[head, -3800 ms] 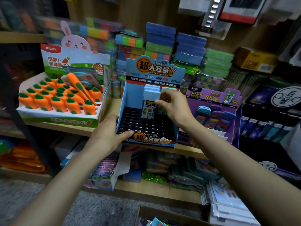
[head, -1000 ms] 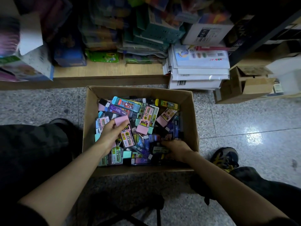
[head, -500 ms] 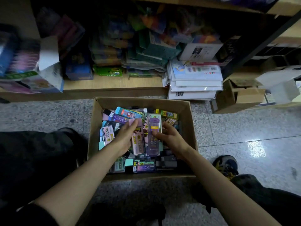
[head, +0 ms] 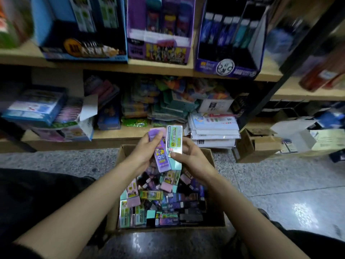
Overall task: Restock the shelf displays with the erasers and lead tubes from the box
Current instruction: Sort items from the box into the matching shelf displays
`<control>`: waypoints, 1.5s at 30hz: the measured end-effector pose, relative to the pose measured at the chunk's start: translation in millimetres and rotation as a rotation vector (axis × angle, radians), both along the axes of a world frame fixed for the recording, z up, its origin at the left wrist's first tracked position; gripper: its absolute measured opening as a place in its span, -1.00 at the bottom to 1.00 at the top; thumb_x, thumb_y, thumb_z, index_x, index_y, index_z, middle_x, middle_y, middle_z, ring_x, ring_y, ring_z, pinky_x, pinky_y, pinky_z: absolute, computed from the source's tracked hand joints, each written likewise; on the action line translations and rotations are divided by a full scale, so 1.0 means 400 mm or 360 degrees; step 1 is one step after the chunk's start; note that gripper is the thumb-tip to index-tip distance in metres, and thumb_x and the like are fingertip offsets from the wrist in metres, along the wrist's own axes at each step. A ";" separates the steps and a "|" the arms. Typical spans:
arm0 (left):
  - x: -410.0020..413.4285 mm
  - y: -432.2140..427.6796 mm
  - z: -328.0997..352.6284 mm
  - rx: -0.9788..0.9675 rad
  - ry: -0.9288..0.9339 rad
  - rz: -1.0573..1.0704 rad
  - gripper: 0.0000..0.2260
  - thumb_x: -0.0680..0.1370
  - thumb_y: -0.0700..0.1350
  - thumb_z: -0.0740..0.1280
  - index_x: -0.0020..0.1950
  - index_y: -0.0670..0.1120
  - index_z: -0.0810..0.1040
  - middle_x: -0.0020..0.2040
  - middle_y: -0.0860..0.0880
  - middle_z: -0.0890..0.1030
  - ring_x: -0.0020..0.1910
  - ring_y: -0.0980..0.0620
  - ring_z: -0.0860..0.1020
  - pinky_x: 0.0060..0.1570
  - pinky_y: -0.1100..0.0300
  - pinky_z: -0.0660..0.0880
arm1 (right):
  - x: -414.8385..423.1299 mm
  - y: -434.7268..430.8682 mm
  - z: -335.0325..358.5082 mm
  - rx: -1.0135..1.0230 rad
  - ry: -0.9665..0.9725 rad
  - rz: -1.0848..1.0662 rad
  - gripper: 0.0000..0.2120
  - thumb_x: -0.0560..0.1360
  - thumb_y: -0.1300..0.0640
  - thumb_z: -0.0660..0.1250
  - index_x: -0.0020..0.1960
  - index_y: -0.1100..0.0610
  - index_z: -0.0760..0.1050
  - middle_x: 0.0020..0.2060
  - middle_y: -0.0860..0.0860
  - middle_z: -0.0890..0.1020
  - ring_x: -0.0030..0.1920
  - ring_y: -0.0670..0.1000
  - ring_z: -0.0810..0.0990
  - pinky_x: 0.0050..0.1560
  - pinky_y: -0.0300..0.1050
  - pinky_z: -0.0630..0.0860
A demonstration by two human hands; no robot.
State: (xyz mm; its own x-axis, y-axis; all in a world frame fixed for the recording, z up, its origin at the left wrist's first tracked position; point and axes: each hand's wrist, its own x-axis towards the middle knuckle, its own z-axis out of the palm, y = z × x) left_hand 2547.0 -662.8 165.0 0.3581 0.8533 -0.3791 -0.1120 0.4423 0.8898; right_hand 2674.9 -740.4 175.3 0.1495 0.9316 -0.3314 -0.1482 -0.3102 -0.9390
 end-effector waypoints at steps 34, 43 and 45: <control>-0.363 0.329 0.468 0.0793 -0.0258 0.0371 -0.78 0.57 -0.03 0.20 0.13 -0.11 0.47 -0.12 -0.08 0.71 -0.14 0.00 0.68 -0.29 0.20 0.60 | -0.148 0.656 0.754 0.0922 -0.2456 0.0389 -0.77 0.40 0.14 0.45 0.05 0.11 0.60 0.03 0.10 0.63 0.06 0.12 0.57 -0.01 0.02 0.53; -0.361 0.327 0.471 0.0859 -0.0303 0.0311 -0.64 0.44 0.07 0.25 0.15 -0.09 0.49 -0.10 -0.09 0.70 -0.11 -0.04 0.68 -0.25 0.21 0.60 | -0.184 0.737 0.685 0.0900 -0.3060 0.0838 -0.73 0.44 0.13 0.35 0.13 -0.01 0.50 0.09 0.03 0.61 0.11 0.13 0.55 -0.20 -0.12 0.31; -0.358 0.326 0.475 0.0872 -0.0318 0.0293 -0.66 0.44 0.06 0.25 0.15 -0.07 0.49 -0.10 -0.09 0.70 -0.11 -0.03 0.68 -0.24 0.22 0.60 | -0.184 0.745 0.675 0.0903 -0.3057 0.0861 -0.67 0.45 0.15 0.33 0.21 -0.01 0.47 0.15 0.04 0.58 0.15 0.14 0.53 -0.16 -0.08 0.38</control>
State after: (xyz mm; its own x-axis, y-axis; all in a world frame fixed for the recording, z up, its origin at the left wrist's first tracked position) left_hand 2403.8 -532.5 354.8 0.2054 0.9598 0.1915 -0.3310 -0.1160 0.9365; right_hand 2601.1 -442.5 445.2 -0.3844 0.9104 0.1531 0.9045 0.3383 0.2596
